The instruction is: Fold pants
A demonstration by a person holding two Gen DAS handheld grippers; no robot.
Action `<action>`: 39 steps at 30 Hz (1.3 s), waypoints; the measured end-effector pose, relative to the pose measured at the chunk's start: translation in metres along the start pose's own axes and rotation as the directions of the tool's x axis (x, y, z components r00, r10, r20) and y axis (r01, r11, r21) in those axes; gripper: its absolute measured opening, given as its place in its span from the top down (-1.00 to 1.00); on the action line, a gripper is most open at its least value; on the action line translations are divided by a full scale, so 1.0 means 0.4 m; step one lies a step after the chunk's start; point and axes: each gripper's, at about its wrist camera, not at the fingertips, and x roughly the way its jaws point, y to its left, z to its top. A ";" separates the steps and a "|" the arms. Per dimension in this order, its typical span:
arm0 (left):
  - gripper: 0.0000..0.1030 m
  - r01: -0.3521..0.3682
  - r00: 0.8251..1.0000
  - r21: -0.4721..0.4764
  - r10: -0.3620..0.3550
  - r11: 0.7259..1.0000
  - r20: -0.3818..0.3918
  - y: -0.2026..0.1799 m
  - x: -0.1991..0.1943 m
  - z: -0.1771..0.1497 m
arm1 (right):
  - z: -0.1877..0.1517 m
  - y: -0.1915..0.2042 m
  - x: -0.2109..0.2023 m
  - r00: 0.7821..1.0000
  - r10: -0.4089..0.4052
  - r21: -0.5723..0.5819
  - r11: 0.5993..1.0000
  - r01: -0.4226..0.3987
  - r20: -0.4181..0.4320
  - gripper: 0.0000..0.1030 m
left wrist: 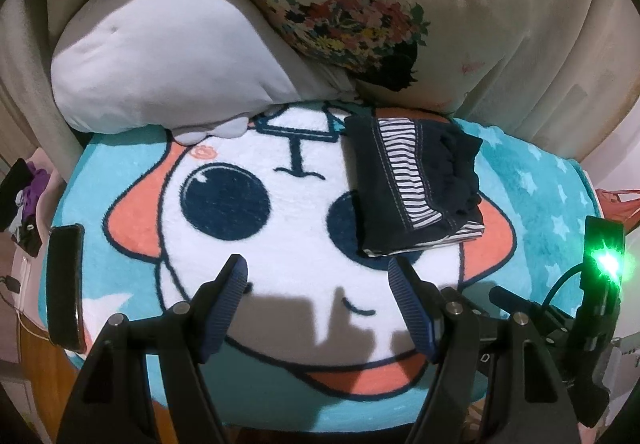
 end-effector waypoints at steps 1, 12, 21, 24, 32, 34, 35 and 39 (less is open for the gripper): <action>-0.40 -0.002 1.000 -0.003 0.002 1.000 -0.003 -0.009 0.003 0.000 | 0.003 -0.010 0.001 1.000 0.002 -0.001 1.000 -0.002 -0.002 -0.52; -0.40 -0.031 0.994 -0.101 0.041 0.994 0.100 -0.075 -0.026 0.012 | 0.040 -0.101 -0.004 1.000 0.018 -0.045 0.999 -0.018 -0.004 -0.53; -0.97 -0.184 0.833 -0.245 0.284 0.952 0.476 -0.107 -0.216 0.020 | 0.081 -0.117 -0.043 0.994 0.075 -0.137 0.988 -0.064 0.076 -0.53; -1.00 -0.258 0.719 -0.292 0.385 0.921 0.579 -0.128 -0.286 0.022 | 0.092 -0.118 -0.057 0.989 0.099 -0.160 0.984 -0.081 0.106 -0.54; -1.00 -0.373 0.746 -0.172 0.405 0.912 0.528 -0.191 -0.291 0.102 | 0.103 -0.142 -0.070 0.978 0.147 -0.163 0.979 -0.123 0.146 -0.55; -1.00 -0.371 0.795 -0.137 0.391 0.918 0.464 -0.202 -0.247 0.112 | 0.105 -0.150 -0.074 0.976 0.145 -0.164 0.979 -0.118 0.163 -0.55; -1.00 -0.375 0.813 -0.121 0.389 0.919 0.433 -0.210 -0.223 0.112 | 0.105 -0.154 -0.076 0.975 0.142 -0.165 0.980 -0.114 0.169 -0.56; -1.00 -0.388 0.882 -0.035 0.383 0.921 0.275 -0.238 -0.120 0.106 | 0.109 -0.169 -0.083 0.973 0.112 -0.180 0.981 -0.076 0.204 -0.56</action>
